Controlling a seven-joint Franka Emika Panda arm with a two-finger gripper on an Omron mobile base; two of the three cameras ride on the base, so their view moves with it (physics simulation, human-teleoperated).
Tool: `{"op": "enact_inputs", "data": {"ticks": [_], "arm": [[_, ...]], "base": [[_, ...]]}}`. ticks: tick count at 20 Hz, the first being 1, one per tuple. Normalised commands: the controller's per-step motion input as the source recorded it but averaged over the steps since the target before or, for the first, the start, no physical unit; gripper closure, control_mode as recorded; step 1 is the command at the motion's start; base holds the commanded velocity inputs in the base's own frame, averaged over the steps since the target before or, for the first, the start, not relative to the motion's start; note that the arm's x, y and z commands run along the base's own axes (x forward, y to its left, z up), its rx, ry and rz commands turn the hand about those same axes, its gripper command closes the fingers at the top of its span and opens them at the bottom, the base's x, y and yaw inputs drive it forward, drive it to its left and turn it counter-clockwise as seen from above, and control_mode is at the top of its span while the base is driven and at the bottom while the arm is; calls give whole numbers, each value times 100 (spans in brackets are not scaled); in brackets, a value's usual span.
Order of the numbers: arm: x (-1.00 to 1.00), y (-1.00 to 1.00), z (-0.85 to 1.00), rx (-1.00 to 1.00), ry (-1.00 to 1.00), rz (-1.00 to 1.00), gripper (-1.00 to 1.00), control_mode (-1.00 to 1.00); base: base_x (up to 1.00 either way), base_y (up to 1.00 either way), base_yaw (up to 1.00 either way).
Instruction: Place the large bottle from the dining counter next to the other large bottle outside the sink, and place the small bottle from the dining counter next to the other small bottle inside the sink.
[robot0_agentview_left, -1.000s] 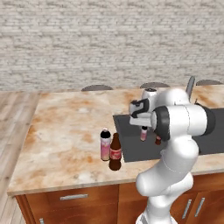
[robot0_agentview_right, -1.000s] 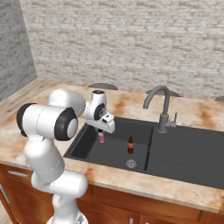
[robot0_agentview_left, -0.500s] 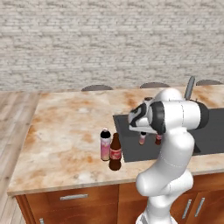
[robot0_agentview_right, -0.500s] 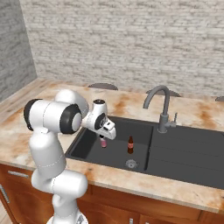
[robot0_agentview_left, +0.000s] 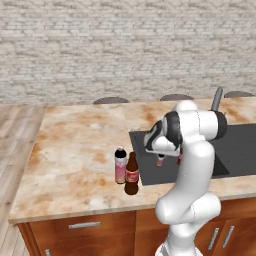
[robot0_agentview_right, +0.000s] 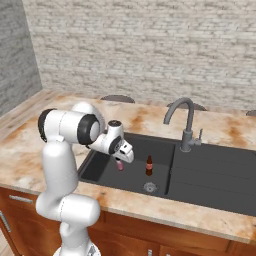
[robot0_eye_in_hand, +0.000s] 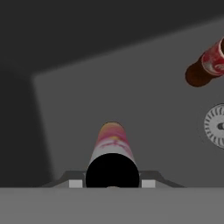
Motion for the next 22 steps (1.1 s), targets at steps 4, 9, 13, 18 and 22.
{"op": "enact_inputs", "data": {"ticks": [4, 9, 13, 18, 22], "arm": [[19, 0, -39, 0, -4, 0, 100, -100], [0, 0, -34, 0, 0, 0, 100, -100], [0, 0, -31, 0, 0, 0, 100, -100], [0, 0, -15, 0, 5, 0, 100, -100], [0, 0, 0, 0, 1, 0, 100, -100]], "base": [[0, 0, 0], [0, 0, 0], [0, 0, 0], [0, 0, 0], [0, 0, 0]]}}
